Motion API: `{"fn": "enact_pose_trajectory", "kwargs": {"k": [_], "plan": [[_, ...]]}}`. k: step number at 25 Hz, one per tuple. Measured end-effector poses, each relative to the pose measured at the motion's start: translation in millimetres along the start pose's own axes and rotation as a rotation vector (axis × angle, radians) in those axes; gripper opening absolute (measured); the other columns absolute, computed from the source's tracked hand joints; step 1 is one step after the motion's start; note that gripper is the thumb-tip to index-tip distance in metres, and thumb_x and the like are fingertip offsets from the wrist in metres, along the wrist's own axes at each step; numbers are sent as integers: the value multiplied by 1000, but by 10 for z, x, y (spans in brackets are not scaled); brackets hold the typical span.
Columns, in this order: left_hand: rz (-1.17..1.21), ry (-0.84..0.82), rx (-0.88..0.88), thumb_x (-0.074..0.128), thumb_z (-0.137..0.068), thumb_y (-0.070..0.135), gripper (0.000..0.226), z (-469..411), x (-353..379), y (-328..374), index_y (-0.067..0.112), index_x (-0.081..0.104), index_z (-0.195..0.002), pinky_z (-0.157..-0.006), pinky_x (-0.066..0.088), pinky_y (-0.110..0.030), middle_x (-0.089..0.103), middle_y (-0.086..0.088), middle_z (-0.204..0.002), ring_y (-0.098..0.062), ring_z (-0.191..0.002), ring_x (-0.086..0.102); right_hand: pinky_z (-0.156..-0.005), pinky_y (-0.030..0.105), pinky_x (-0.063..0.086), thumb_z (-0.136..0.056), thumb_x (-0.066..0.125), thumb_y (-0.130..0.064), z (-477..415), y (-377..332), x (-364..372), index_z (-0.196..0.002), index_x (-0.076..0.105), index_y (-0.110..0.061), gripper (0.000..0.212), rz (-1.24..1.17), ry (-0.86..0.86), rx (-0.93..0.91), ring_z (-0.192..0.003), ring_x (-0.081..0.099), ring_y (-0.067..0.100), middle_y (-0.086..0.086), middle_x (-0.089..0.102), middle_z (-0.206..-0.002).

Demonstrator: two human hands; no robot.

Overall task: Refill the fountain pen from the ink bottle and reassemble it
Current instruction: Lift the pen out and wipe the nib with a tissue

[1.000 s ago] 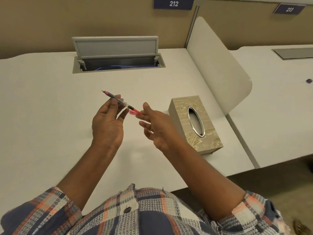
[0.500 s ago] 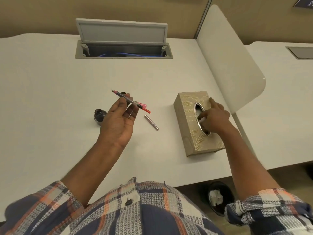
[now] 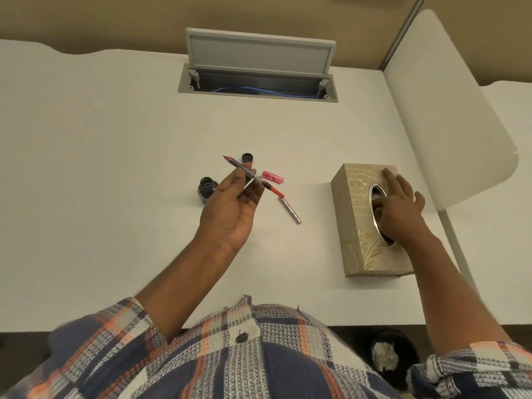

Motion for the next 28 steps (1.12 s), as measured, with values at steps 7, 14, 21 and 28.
{"fn": "enact_pose_trajectory", "kwargs": {"k": [7,14,21,28], "plan": [[6,22,16,52,-93,5,18,-7,-21,23,5,67,-83,-81,55,-27,73,-2,-77,-12,-74,68,-109,65,13,-81,56,-5,-38,-84,-15,-72,70,-18,21,-46,39,-14,-147,7,29,6,12,-161],[-28,20,9,53,-93,7,15,-19,-50,-42,5,66,-86,-76,58,-26,73,-3,-78,-14,-77,68,-109,61,25,-83,63,-7,-29,55,29,-79,73,-12,13,-280,208,-42,-145,17,32,12,23,-157],[-43,32,8,53,-93,7,13,9,-106,-98,5,65,-89,-71,58,-26,73,-3,-78,-13,-70,69,-91,30,42,-93,47,-8,86,233,-116,-90,57,-25,20,-944,344,82,-104,56,9,-1,63,-113],[-70,11,-18,52,-93,4,19,106,-67,-172,4,68,-82,-72,59,-27,74,-4,-80,-14,-71,69,-62,32,40,-92,40,-20,408,29,-678,-88,45,-36,17,-1355,647,333,-68,49,10,-6,50,-78]]}}
Point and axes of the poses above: each hand's wrist, its own z-axis away from the middle knuckle, its own x-axis out of the palm, y = z × x, the point moved 4 cm from there along -z, towards the middle knuckle
